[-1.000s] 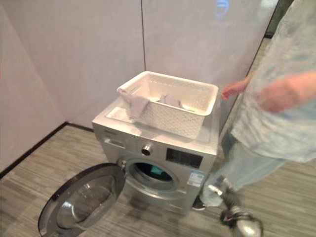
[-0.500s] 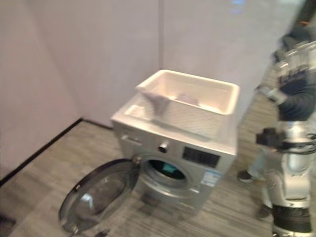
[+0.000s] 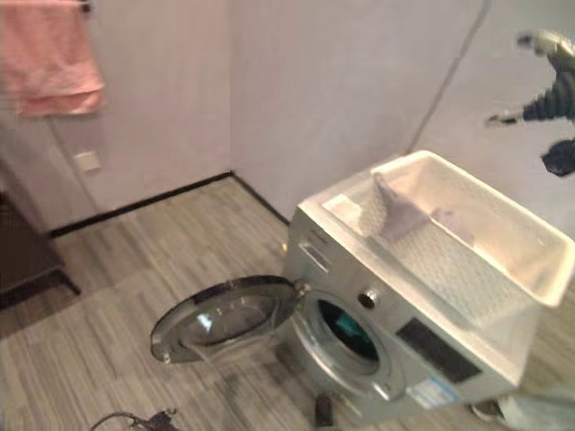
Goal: Grab the laundry basket,head to the washer,open it,put in the laundry and shut it.
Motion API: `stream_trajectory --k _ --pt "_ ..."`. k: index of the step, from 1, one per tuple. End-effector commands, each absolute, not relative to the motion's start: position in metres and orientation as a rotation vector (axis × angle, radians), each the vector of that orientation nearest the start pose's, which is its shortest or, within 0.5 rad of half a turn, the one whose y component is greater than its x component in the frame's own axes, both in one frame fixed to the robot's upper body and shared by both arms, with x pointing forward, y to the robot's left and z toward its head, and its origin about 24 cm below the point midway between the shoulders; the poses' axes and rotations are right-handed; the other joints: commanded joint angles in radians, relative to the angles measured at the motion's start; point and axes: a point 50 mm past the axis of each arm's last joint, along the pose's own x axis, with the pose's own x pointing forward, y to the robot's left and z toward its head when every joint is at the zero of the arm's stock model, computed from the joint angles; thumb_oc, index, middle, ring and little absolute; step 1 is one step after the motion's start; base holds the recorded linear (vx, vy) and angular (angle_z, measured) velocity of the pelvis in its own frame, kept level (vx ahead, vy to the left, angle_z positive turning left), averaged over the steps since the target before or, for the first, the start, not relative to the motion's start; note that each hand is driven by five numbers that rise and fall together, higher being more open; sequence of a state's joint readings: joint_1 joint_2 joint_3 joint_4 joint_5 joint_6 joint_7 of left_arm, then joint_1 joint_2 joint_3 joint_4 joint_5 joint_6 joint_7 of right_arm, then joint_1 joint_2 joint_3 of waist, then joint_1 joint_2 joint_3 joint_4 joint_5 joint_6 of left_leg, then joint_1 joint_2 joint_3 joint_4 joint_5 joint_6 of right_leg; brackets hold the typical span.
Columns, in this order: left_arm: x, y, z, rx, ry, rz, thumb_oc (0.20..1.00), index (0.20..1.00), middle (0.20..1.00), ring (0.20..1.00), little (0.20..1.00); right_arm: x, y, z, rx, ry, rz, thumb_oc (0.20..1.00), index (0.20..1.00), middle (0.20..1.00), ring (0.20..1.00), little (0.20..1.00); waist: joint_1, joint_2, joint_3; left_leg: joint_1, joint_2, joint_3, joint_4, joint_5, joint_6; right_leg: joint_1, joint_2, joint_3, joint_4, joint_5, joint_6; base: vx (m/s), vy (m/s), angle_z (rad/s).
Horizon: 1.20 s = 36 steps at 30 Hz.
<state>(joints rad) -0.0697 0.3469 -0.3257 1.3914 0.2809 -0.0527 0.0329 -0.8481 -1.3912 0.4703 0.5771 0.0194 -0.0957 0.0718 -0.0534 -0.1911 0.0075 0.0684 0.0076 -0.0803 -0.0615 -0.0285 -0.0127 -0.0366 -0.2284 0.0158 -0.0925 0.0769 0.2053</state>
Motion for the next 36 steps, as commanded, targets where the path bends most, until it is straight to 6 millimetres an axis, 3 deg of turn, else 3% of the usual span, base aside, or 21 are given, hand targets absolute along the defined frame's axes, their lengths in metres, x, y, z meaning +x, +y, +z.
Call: stream_trajectory --k 1,7,12,18,26,36 --pt "0.067 0.261 -0.160 0.678 1.343 -0.216 1.000 1.000 1.000 1.000 1.000 0.284 -0.389 0.302 -1.411 0.039 -0.289 1.000 1.000 1.000 1.000 1.000 -0.029 0.051 -0.022 0.073 0.122 0.041 0.014 -0.082 -0.084 -0.088 0.024 -0.006 0.121 0.009 0.019 0.14 -0.182 0.98" --pt "0.064 0.251 -0.164 0.625 1.356 -0.240 1.000 1.000 1.000 1.000 1.000 0.276 -0.399 0.275 -1.384 0.166 -0.210 1.000 1.000 1.000 1.000 1.000 -0.025 0.064 -0.041 0.065 0.176 0.038 -0.025 -0.045 -0.114 -0.068 0.064 -0.051 0.111 -0.040 -0.005 0.08 -0.141 0.17" --pt "0.077 0.242 -0.164 0.578 1.294 -0.233 1.000 1.000 1.000 1.000 1.000 0.294 -0.382 0.262 -1.391 0.193 -0.085 1.000 1.000 1.000 1.000 1.000 -0.001 0.084 -0.033 0.040 0.210 0.050 -0.026 -0.023 -0.132 -0.078 0.094 -0.059 0.098 -0.064 -0.023 0.03 -0.103 -0.08" --pt "0.084 0.240 -0.162 0.599 1.260 -0.273 1.000 1.000 1.000 1.000 1.000 0.306 -0.362 0.271 -1.449 0.167 0.005 1.000 1.000 1.000 1.000 1.000 0.004 0.099 -0.011 0.005 0.239 0.052 -0.026 0.004 -0.151 -0.099 0.112 -0.078 0.109 -0.083 -0.038 -0.01 -0.039 -0.03" --pt "0.078 0.236 -0.164 0.592 1.275 -0.320 1.000 1.000 1.000 1.000 1.000 0.297 -0.340 0.295 -1.479 0.071 0.103 1.000 1.000 1.000 1.000 1.000 -0.010 0.093 -0.013 -0.001 0.261 0.070 -0.026 0.008 -0.164 -0.096 0.129 -0.083 0.104 -0.090 -0.040 0.03 -0.020 0.01" --pt "0.086 0.230 -0.163 0.574 1.238 -0.336 1.000 1.000 1.000 1.000 1.000 0.295 -0.324 0.268 -1.508 0.124 0.271 1.000 1.000 1.000 1.000 1.000 -0.003 0.079 0.000 -0.011 0.275 0.075 -0.026 0.006 -0.173 -0.098 0.138 -0.086 0.098 -0.094 -0.041 0.00 -0.001 0.00"
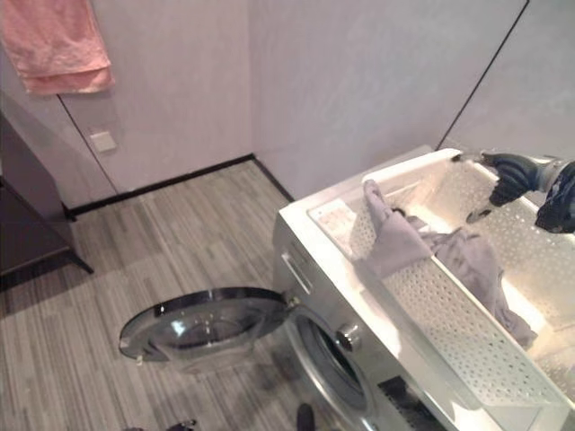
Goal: Grab the laundry basket,head to the washer,open it,put in the laundry and shut it.
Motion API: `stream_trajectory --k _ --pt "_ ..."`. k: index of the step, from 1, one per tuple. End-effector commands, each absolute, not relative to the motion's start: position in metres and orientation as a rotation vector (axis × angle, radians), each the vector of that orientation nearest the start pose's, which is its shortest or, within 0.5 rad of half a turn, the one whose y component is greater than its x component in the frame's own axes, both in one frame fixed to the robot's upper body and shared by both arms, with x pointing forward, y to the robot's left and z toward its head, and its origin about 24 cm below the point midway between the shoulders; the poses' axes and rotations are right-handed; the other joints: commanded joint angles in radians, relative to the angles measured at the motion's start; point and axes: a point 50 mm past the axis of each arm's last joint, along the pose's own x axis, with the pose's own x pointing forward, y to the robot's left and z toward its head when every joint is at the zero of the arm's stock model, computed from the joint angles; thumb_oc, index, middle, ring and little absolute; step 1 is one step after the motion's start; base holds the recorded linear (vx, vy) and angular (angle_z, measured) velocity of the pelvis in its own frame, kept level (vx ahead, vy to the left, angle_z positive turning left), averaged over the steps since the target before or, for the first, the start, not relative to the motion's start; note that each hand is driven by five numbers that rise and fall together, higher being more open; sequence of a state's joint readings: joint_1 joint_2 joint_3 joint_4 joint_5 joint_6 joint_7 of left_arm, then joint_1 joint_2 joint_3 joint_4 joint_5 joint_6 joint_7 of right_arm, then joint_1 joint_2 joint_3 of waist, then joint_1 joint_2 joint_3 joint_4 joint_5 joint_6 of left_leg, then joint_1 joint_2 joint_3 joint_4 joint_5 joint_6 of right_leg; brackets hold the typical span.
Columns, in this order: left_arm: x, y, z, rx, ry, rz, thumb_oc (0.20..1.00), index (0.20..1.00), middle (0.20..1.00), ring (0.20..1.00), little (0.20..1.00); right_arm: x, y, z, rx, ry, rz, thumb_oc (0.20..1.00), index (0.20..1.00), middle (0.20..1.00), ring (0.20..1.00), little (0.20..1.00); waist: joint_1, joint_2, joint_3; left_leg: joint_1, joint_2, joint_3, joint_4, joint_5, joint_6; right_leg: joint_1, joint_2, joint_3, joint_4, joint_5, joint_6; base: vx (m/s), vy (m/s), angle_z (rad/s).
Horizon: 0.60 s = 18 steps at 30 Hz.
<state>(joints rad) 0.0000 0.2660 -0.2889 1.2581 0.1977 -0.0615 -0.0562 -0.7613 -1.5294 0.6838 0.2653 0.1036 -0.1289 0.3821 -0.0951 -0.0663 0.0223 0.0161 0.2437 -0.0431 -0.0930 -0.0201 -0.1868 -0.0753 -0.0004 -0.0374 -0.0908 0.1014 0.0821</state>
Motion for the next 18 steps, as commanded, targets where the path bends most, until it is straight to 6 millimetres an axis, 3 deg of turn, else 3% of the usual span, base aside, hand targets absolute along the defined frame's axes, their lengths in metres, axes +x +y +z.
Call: stream_trajectory --k 1,6,18 --pt "0.089 0.229 -0.162 0.575 1.223 -0.338 1.000 1.000 1.000 1.000 1.000 0.296 -0.317 0.260 -1.497 0.126 0.320 1.000 1.000 1.000 1.000 1.000 0.042 -0.046 0.000 0.033 0.041 0.040 0.006 0.003 -0.001 -0.070 -0.088 -0.033 0.098 -0.118 0.083 -0.04 -0.004 -0.03" --pt "0.095 0.231 -0.160 0.567 1.202 -0.319 1.000 1.000 1.000 1.000 1.000 0.298 -0.301 0.239 -1.468 0.143 0.435 1.000 1.000 1.000 1.000 1.000 0.051 -0.043 0.040 0.010 0.046 0.034 0.006 0.010 -0.001 -0.093 -0.087 -0.035 0.112 -0.121 0.080 -0.04 -0.003 -0.03" --pt "0.109 0.232 -0.155 0.563 1.133 -0.294 1.000 1.000 1.000 1.000 1.000 0.315 -0.289 0.219 -1.424 0.137 0.461 1.000 1.000 1.000 1.000 1.000 0.082 -0.017 0.125 -0.065 0.032 0.008 0.006 0.044 0.001 -0.156 -0.098 -0.044 0.122 -0.103 0.078 -0.04 0.003 0.02"
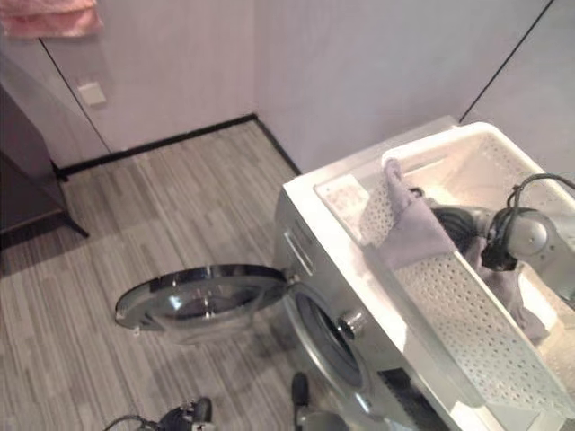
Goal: Grab the laundry basket,head to the washer,open it,put in the laundry and shut it.
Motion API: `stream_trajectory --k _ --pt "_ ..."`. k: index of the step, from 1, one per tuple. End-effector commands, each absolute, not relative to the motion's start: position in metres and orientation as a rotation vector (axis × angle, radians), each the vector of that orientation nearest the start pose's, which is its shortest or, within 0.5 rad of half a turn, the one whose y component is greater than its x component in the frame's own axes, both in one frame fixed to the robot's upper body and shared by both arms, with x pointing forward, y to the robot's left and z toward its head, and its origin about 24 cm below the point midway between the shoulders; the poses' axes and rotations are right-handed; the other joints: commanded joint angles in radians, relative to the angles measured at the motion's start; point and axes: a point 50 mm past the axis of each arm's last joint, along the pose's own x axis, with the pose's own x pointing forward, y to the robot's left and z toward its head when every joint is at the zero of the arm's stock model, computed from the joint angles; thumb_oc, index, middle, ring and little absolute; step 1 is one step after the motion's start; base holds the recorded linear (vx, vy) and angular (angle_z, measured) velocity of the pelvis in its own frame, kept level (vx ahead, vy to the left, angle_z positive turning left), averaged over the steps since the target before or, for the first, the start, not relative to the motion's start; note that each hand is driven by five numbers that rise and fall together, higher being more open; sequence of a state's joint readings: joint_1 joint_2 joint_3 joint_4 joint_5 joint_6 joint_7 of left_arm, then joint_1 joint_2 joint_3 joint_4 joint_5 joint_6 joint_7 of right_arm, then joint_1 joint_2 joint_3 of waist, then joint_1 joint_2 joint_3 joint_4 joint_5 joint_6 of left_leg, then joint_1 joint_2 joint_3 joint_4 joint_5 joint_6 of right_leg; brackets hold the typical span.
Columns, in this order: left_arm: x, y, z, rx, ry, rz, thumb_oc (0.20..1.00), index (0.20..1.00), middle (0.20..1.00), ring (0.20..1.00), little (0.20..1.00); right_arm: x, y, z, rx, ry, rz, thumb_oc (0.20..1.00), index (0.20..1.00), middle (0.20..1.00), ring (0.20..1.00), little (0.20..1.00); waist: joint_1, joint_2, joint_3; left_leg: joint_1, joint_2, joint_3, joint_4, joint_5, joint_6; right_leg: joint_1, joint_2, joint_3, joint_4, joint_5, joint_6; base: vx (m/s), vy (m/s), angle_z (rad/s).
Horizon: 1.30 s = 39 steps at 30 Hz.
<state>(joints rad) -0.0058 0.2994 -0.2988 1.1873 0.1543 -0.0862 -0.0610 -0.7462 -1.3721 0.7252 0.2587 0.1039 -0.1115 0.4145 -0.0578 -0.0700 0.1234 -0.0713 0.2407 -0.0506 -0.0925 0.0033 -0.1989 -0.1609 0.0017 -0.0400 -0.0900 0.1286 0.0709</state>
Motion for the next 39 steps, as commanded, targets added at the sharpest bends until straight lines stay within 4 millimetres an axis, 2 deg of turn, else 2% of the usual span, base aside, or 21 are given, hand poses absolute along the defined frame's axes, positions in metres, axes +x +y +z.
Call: stream_trajectory --k 1,3,5,7,10,11,17,21,24,26,27,31,36,37,39 --pt "0.109 0.232 -0.155 0.562 1.133 -0.293 1.000 1.000 1.000 1.000 1.000 0.315 -0.289 0.219 -1.425 0.137 0.461 1.000 1.000 1.000 1.000 1.000 0.044 -0.013 0.023 0.022 0.035 0.016 0.005 0.021 0.013 -0.071 -0.100 -0.041 0.121 -0.130 0.089 0.00 0.000 0.00" --pt "0.112 0.228 -0.154 0.565 1.110 -0.312 1.000 1.000 1.000 1.000 1.000 0.316 -0.292 0.206 -1.447 0.212 0.493 1.000 1.000 1.000 1.000 1.000 0.052 -0.008 0.036 0.003 0.032 0.010 0.005 0.027 0.013 -0.079 -0.103 -0.043 0.116 -0.125 0.087 0.00 0.000 0.00" --pt "0.112 0.228 -0.154 0.564 1.110 -0.311 1.000 1.000 1.000 1.000 1.000 0.317 -0.292 0.207 -1.448 0.212 0.493 1.000 1.000 1.000 1.000 1.000 0.051 -0.007 0.036 0.003 0.032 0.010 0.005 0.027 0.013 -0.080 -0.103 -0.044 0.116 -0.125 0.087 0.00 -0.002 0.02" --pt "0.115 0.225 -0.153 0.559 1.088 -0.321 1.000 1.000 1.000 1.000 1.000 0.313 -0.294 0.189 -1.476 0.312 0.568 1.000 1.000 1.000 1.000 1.000 0.054 -0.003 0.045 -0.007 0.033 0.006 0.005 0.029 0.014 -0.086 -0.105 -0.047 0.117 -0.124 0.087 0.00 -0.010 0.06" --pt "0.118 0.224 -0.152 0.562 1.076 -0.331 1.000 1.000 1.000 1.000 1.000 0.308 -0.289 0.177 -1.485 0.375 0.664 1.000 1.000 1.000 1.000 1.000 0.051 0.000 0.048 -0.006 0.034 0.004 0.005 0.027 0.015 -0.089 -0.105 -0.047 0.117 -0.125 0.086 0.01 -0.010 0.08" --pt "0.119 0.223 -0.151 0.565 1.064 -0.339 1.000 1.000 1.000 1.000 1.000 0.303 -0.285 0.172 -1.470 0.405 0.723 0.200 0.200 0.200 0.200 0.200 0.050 0.001 0.050 -0.005 0.035 0.003 0.005 0.027 0.014 -0.089 -0.104 -0.048 0.119 -0.127 0.086 0.01 -0.003 0.06" --pt "0.121 0.217 -0.151 0.558 1.047 -0.357 1.000 1.000 1.000 1.000 1.000 0.302 -0.298 0.173 -1.457 0.401 0.648 0.200 0.200 0.200 0.200 0.200 0.036 0.011 0.043 0.006 0.034 0.013 0.005 0.019 0.017 -0.082 -0.103 -0.041 0.116 -0.129 0.089 0.00 0.000 0.00" --pt "0.119 0.213 -0.152 0.547 1.049 -0.364 1.000 1.000 1.000 1.000 1.000 0.303 -0.305 0.185 -1.426 0.325 0.545 0.200 0.200 0.200 0.200 0.200 0.026 0.016 0.029 0.017 0.029 0.024 0.005 0.009 0.021 -0.079 -0.103 -0.034 0.114 -0.129 0.091 0.00 0.000 0.00" --pt "0.117 0.210 -0.154 0.531 1.056 -0.359 1.000 1.000 1.000 1.000 1.000 0.303 -0.315 0.208 -1.354 0.197 0.387 0.200 0.200 0.200 0.200 0.200 0.011 0.022 0.010 0.026 0.026 0.033 0.005 -0.002 0.023 -0.068 -0.105 -0.030 0.107 -0.132 0.095 0.02 0.019 -0.03" --pt "0.114 0.211 -0.155 0.528 1.074 -0.355 1.000 1.000 1.000 1.000 1.000 0.296 -0.336 0.227 -1.242 0.101 0.213 0.200 0.200 0.200 0.200 0.200 -0.001 0.026 -0.011 0.037 0.024 0.037 0.005 -0.009 0.025 -0.054 -0.106 -0.030 0.101 -0.136 0.097 0.05 0.018 -0.12" --pt "0.112 0.212 -0.155 0.533 1.085 -0.360 1.000 1.000 1.000 1.000 1.000 0.290 -0.352 0.236 -1.122 0.037 0.094 0.200 0.200 0.200 0.200 0.200 -0.003 0.024 -0.026 0.045 0.022 0.037 0.005 -0.016 0.027 -0.043 -0.106 -0.030 0.097 -0.137 0.098 0.07 0.005 -0.11" --pt "0.107 0.214 -0.157 0.540 1.110 -0.364 1.000 1.000 1.000 1.000 1.000 0.280 -0.374 0.253 -0.904 -0.102 -0.086 0.200 0.200 0.200 0.200 0.200 -0.008 0.022 -0.051 0.062 0.022 0.039 0.005 -0.027 0.029 -0.028 -0.106 -0.029 0.094 -0.139 0.101 0.05 0.003 -0.01" --pt "0.100 0.218 -0.160 0.565 1.147 -0.361 1.000 1.000 1.000 1.000 1.000 0.271 -0.384 0.286 -0.680 -0.362 -0.263 0.200 0.200 0.200 0.200 0.200 -0.004 0.017 -0.087 0.099 0.019 0.050 0.005 -0.051 0.037 0.000 -0.108 -0.023 0.088 -0.137 0.105 0.05 0.010 -0.02" --pt "0.101 0.218 -0.160 0.564 1.146 -0.360 1.000 1.000 1.000 1.000 1.000 0.271 -0.384 0.286 -0.680 -0.363 -0.263 0.200 0.200 0.200 0.200 0.200 -0.004 0.017 -0.085 0.102 0.019 0.051 0.005 -0.052 0.037 0.002 -0.108 -0.022 0.087 -0.137 0.105 0.06 0.024 0.00" --pt "0.098 0.221 -0.161 0.577 1.160 -0.344 1.000 1.000 1.000 1.000 1.000 0.269 -0.379 0.311 -0.567 -0.541 -0.330 0.200 0.200 0.200 0.200 0.200 -0.004 0.012 -0.107 0.128 0.016 0.061 0.005 -0.067 0.042 0.017 -0.109 -0.013 0.085 -0.133 0.108 0.07 0.051 -0.02"
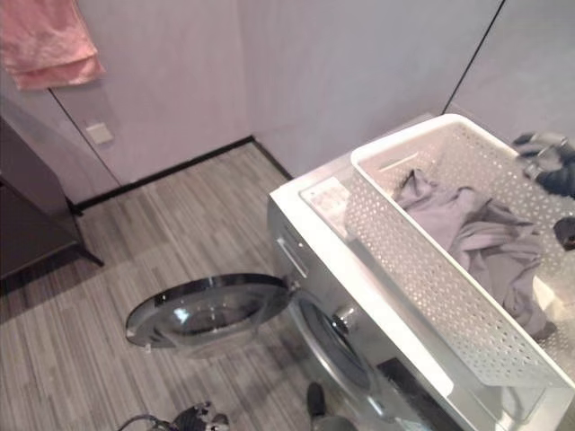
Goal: Grab the laundry basket,head to the washer,open it,put in the laundry and shut it.
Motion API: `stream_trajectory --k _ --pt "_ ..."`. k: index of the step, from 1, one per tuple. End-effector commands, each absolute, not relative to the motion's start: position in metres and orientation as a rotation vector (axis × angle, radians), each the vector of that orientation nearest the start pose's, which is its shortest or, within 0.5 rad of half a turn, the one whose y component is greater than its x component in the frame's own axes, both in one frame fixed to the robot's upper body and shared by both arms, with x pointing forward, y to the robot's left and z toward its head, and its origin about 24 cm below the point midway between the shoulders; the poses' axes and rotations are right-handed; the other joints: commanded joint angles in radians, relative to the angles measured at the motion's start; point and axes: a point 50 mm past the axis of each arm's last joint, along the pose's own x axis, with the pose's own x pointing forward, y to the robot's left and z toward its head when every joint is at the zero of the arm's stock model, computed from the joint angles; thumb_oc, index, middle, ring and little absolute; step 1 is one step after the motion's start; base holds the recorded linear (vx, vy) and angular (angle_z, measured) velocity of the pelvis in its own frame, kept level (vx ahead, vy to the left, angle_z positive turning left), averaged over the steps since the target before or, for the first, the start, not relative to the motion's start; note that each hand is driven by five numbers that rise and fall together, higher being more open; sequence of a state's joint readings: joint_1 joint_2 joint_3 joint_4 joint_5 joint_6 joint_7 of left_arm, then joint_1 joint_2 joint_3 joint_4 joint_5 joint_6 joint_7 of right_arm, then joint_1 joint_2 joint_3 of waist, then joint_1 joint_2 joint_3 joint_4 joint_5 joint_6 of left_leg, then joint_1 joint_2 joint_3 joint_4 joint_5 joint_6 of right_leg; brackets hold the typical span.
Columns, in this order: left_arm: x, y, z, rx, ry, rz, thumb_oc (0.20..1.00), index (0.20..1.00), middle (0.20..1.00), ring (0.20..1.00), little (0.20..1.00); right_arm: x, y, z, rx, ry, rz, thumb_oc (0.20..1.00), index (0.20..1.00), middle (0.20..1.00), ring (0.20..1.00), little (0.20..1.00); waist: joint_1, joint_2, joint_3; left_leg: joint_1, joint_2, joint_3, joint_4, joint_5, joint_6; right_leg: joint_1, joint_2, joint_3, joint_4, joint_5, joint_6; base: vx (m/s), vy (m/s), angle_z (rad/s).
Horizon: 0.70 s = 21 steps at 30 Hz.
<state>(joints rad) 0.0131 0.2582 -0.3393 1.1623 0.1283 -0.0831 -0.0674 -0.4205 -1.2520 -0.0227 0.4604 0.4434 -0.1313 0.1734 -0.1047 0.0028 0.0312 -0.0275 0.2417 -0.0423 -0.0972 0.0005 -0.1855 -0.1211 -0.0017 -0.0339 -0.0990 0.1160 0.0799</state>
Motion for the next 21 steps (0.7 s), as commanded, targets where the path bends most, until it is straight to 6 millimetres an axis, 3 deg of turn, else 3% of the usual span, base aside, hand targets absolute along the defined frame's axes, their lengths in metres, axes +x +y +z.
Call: stream_trajectory --k 1,6,7,11,12,13,14,17,19,21 --pt "0.096 0.222 -0.161 0.578 1.165 -0.325 1.000 1.000 1.000 1.000 1.000 0.271 -0.370 0.325 -0.511 -0.643 -0.347 0.200 0.200 0.200 0.200 0.200 0.044 -0.065 -0.030 0.112 0.010 0.066 0.010 -0.076 0.036 -0.009 -0.108 -0.009 0.095 -0.117 0.102 0.05 0.059 -0.13" --pt "0.098 0.220 -0.161 0.572 1.161 -0.312 1.000 1.000 1.000 1.000 1.000 0.271 -0.361 0.336 -0.517 -0.705 -0.361 0.200 0.200 0.200 0.200 0.200 0.042 -0.066 -0.041 0.139 0.004 0.077 0.010 -0.088 0.042 0.007 -0.115 0.000 0.092 -0.113 0.107 0.02 0.058 -0.13" --pt "0.101 0.218 -0.161 0.575 1.146 -0.307 1.000 1.000 1.000 1.000 1.000 0.271 -0.353 0.347 -0.536 -0.752 -0.366 0.200 0.200 0.200 0.200 0.200 0.040 -0.074 -0.054 0.155 -0.013 0.084 0.010 -0.089 0.051 0.012 -0.128 0.010 0.095 -0.099 0.110 -0.03 0.092 -0.11" --pt "0.104 0.217 -0.160 0.571 1.135 -0.303 1.000 1.000 1.000 1.000 1.000 0.273 -0.350 0.346 -0.635 -0.697 -0.341 0.200 0.200 0.200 0.200 0.200 0.036 -0.082 -0.058 0.162 -0.024 0.085 0.010 -0.089 0.054 0.017 -0.138 0.012 0.100 -0.097 0.112 -0.01 0.057 -0.13" --pt "0.106 0.218 -0.159 0.567 1.135 -0.301 1.000 1.000 1.000 1.000 1.000 0.276 -0.348 0.342 -0.728 -0.625 -0.300 0.382 0.382 0.382 0.382 0.382 0.035 -0.082 -0.060 0.169 -0.022 0.088 0.010 -0.099 0.053 0.025 -0.137 0.012 0.098 -0.104 0.114 0.02 0.035 -0.01" --pt "0.106 0.220 -0.159 0.565 1.137 -0.297 1.000 1.000 1.000 1.000 1.000 0.278 -0.349 0.336 -0.819 -0.535 -0.261 0.947 0.947 0.947 0.947 0.947 0.033 -0.086 -0.060 0.170 -0.023 0.089 0.010 -0.097 0.052 0.026 -0.139 0.012 0.099 -0.105 0.115 0.00 0.000 0.00" --pt "0.106 0.221 -0.159 0.560 1.139 -0.297 1.000 1.000 1.000 1.000 1.000 0.279 -0.350 0.330 -0.928 -0.430 -0.209 1.000 1.000 1.000 1.000 1.000 0.032 -0.089 -0.059 0.171 -0.024 0.091 0.010 -0.097 0.051 0.029 -0.139 0.011 0.099 -0.106 0.115 -0.03 0.010 0.04" --pt "0.094 0.222 -0.161 0.532 1.174 -0.307 1.000 1.000 1.000 1.000 1.000 0.272 -0.377 0.307 -1.246 -0.097 -0.193 1.000 1.000 1.000 1.000 1.000 0.019 -0.095 -0.053 0.176 -0.025 0.092 0.010 -0.099 0.048 0.028 -0.140 0.016 0.101 -0.104 0.118 -0.01 0.002 0.01" --pt "0.090 0.222 -0.162 0.531 1.186 -0.311 1.000 1.000 1.000 1.000 1.000 0.272 -0.381 0.300 -1.261 -0.055 -0.186 1.000 1.000 1.000 1.000 1.000 0.019 -0.094 -0.050 0.178 -0.023 0.094 0.010 -0.099 0.048 0.027 -0.139 0.017 0.103 -0.105 0.117 0.00 0.000 -0.02" --pt "0.082 0.221 -0.164 0.522 1.213 -0.329 1.000 1.000 1.000 1.000 1.000 0.276 -0.381 0.280 -1.312 0.066 -0.100 1.000 1.000 1.000 1.000 1.000 0.020 -0.094 -0.039 0.181 -0.018 0.095 0.010 -0.097 0.047 0.024 -0.137 0.019 0.107 -0.106 0.117 -0.01 -0.007 -0.05"
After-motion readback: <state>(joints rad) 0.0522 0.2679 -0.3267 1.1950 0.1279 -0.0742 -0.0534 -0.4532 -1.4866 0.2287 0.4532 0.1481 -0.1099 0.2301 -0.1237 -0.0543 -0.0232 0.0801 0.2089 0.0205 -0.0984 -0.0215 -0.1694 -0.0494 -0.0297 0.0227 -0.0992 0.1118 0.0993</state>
